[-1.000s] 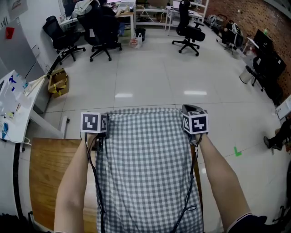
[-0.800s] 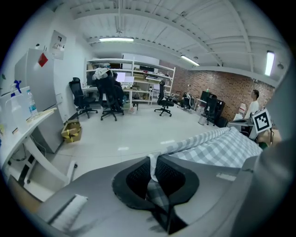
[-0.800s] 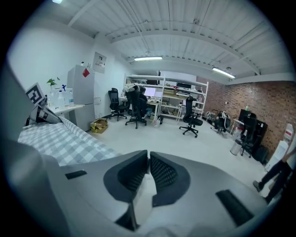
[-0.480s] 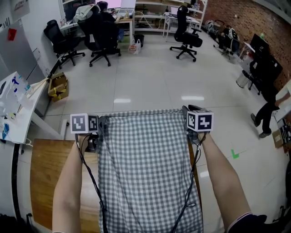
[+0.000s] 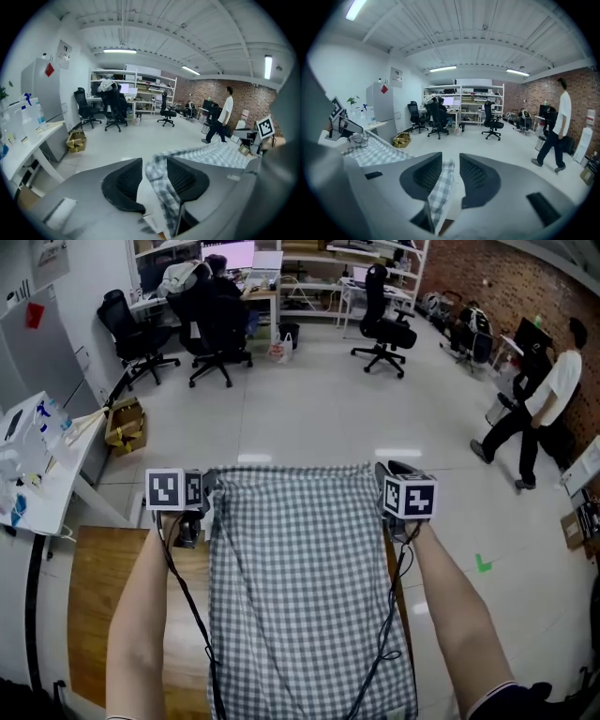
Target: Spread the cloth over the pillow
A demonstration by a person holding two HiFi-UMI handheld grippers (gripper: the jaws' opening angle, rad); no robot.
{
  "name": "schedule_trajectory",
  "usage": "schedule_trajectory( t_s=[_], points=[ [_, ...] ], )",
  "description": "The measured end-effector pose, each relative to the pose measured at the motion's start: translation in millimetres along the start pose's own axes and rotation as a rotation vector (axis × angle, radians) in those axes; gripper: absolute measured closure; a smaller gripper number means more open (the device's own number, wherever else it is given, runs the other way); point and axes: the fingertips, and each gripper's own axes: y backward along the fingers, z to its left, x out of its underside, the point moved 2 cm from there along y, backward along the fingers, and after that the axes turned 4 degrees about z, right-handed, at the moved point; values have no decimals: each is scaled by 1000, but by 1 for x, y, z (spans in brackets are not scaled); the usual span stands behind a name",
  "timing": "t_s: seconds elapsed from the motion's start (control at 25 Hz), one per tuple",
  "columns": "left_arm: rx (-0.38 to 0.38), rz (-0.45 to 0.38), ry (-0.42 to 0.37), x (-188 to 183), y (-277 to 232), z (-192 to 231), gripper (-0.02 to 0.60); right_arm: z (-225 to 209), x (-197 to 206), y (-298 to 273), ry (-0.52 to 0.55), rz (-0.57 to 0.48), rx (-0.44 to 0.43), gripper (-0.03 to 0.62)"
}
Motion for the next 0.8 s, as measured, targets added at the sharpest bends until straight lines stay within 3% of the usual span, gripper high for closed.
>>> schedule_trajectory(
  t_s=[0.32, 0.36, 0.44, 0.72, 0.8],
  points=[
    [-3, -36, 25, -5, 21, -15, 427, 2, -7, 31, -5, -29, -11, 466],
    [-6, -45, 31, -4, 26, -17, 450, 4, -10, 38, -6, -40, -18, 468],
    [-5, -74, 43, -5, 41, -22, 572, 10, -19, 55, -4, -72, -37, 468],
    [49, -173, 20, 2, 116, -66, 572, 36, -33, 134, 7, -181, -90, 574],
    [76, -208, 23, 6, 142, -85, 572, 44, -32, 160, 6, -206, -112, 576]
  ],
)
